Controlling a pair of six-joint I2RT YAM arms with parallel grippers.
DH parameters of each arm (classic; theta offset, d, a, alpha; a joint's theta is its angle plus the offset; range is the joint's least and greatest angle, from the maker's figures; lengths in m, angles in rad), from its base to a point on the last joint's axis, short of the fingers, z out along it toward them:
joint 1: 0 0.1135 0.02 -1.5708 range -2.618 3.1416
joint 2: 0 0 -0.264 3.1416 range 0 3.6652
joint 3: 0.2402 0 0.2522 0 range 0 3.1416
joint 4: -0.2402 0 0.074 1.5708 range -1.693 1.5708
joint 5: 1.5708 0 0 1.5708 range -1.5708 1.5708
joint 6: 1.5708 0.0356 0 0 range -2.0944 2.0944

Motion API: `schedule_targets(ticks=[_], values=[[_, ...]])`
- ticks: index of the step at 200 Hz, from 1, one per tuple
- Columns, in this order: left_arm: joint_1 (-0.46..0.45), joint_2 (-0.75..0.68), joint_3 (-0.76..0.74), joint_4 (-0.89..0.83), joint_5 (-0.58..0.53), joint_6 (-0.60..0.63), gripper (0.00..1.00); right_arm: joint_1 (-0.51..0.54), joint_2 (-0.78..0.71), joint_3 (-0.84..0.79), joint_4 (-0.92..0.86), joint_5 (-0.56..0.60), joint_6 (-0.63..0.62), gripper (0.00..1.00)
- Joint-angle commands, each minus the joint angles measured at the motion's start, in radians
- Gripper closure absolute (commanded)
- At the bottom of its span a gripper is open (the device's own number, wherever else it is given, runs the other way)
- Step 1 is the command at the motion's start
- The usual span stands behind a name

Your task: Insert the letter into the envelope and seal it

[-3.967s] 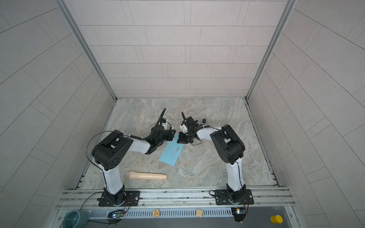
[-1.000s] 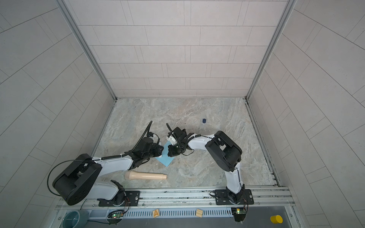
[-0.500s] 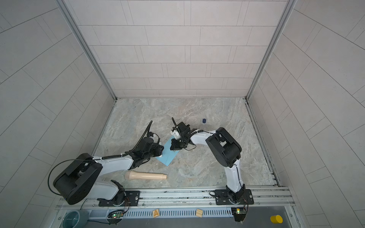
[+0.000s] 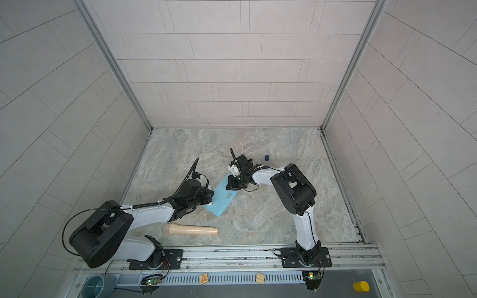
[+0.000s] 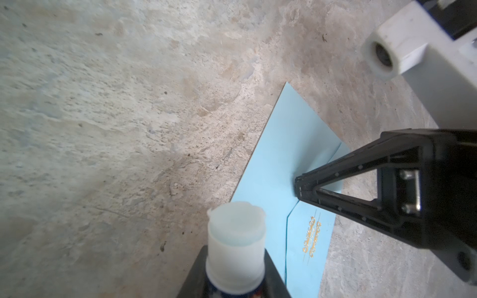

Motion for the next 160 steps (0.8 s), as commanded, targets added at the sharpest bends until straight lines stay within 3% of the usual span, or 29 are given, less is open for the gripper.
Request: schedule_targets(ticks=[1, 18, 43, 79, 107, 160], values=[[-0.006, -0.035, 0.03, -0.061, -0.023, 0.027, 1.0, -0.009, -0.077, -0.01, -0.025, 0.05, 0.007, 1.0], [-0.005, -0.061, 0.053, -0.077, -0.017, 0.045, 1.0, -0.011, -0.169, -0.031, -0.01, 0.064, 0.001, 0.88], [-0.005, -0.111, 0.099, -0.131, -0.014, 0.083, 1.0, -0.028, -0.307, -0.092, -0.009, 0.116, -0.004, 0.61], [-0.005, -0.16, 0.122, -0.183, -0.028, 0.122, 1.0, -0.083, -0.416, -0.201, -0.017, 0.154, 0.024, 0.35], [-0.005, -0.164, 0.123, -0.196, -0.048, 0.141, 1.0, -0.108, -0.412, -0.248, -0.014, 0.15, 0.06, 0.27], [-0.006, -0.156, 0.125, -0.197, -0.048, 0.145, 1.0, -0.108, -0.332, -0.284, 0.094, 0.147, 0.136, 0.24]])
